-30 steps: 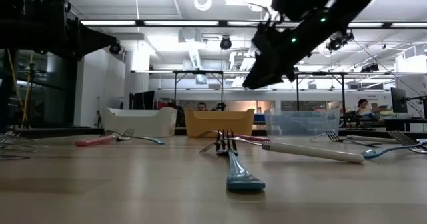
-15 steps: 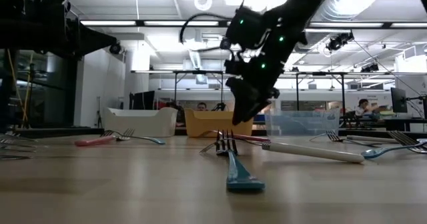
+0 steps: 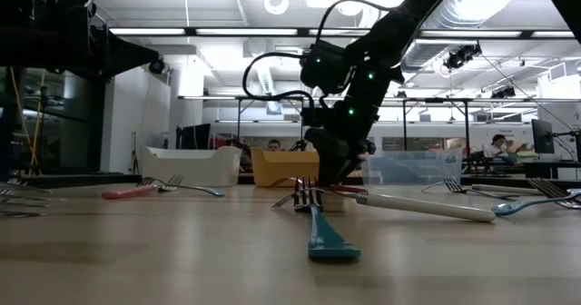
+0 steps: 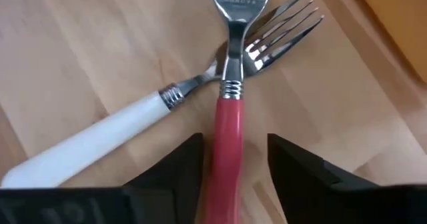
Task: Sort silverware by color (type)
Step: Put the top center pink fork into the yellow bin
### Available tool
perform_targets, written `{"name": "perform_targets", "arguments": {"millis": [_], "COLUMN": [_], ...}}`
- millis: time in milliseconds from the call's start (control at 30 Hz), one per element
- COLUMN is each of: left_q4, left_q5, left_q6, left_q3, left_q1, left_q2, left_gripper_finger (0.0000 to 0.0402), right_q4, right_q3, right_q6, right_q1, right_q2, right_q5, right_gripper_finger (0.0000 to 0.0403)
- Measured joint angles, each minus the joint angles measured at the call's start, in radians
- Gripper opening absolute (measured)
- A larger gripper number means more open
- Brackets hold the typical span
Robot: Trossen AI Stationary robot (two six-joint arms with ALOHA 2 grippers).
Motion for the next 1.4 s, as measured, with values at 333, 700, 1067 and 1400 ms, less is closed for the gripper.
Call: {"name": "perform_targets", "arguments": {"millis": [333, 700, 1067, 1400], "left_q4": [-0.011, -0.014, -0.025, -0.024], "left_q5": [0.0, -0.075, -0.077, -0.076], "left_q6": [0.0, 0.053, 0.036, 0.026], "left_q3": [0.0, 0.0, 0.0, 0.0], "left_q1": [0.0, 0.0, 0.0, 0.0], "left_q2": [0.0, 0.0, 0.0, 0.0], "left_gripper_finger": [0.0003, 0.0003, 0.0003, 0.0003], "right_q4": [-0.003, -0.23, -0.257, -0.264], "right_q3": [0.0, 0.169, 0.438, 0.469], "right_q6": [-0.041, -0.14, -0.28, -0.33], "right_q1": [0.002, -0.02, -0.221, -0.31], "right_q2": [-0.002, -0.112, -0.068, 0.081], "right_q5": [-0.003, -0.1, -0.06, -0.161], "right_gripper_finger": [0.0046, 0.0048, 0.0048, 0.0048]}}
